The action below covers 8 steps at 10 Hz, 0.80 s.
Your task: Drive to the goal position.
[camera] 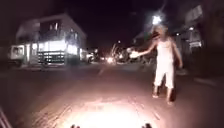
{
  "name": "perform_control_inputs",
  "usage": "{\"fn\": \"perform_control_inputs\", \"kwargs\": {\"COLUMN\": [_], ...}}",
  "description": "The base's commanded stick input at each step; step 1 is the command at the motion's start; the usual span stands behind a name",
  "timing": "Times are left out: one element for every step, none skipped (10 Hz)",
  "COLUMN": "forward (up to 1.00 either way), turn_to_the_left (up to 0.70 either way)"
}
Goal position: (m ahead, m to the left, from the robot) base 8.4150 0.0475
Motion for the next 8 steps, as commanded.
{"fn": "perform_control_inputs", "kwargs": {"forward": [0.85, 0.85, 0.85, 0.85, 0.85, 0.85, 0.85, 0.85], "turn_to_the_left": [0.00, 0.00, 0.00, 0.00, 0.00, -0.06, -0.34, -0.34]}}
